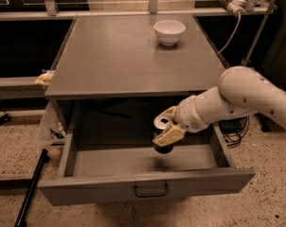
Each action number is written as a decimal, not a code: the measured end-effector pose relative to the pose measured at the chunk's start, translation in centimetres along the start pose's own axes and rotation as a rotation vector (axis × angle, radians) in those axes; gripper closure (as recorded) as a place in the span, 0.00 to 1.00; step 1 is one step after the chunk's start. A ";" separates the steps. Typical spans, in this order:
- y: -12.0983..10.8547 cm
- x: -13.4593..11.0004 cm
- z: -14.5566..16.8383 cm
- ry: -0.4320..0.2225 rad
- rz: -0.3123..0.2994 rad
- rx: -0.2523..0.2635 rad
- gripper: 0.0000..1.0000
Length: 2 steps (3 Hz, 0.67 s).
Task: Pick pepsi can from top drawer and place on counter
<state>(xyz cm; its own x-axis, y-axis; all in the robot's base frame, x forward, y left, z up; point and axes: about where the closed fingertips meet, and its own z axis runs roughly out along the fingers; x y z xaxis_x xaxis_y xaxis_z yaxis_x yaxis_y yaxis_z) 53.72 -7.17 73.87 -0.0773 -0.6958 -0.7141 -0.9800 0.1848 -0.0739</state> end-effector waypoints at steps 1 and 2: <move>-0.6 -4.8 -3.3 0.030 -0.002 0.005 1.00; -2.7 -11.8 -7.1 0.039 -0.071 0.061 1.00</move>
Offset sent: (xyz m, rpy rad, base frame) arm 0.0471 0.0414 0.2352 -0.1157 -0.2035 0.0011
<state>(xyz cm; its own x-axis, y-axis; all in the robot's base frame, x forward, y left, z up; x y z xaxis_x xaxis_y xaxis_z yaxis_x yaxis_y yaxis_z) 55.94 -4.38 87.40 -0.0162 -0.7347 -0.6782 -0.9704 0.1750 -0.1664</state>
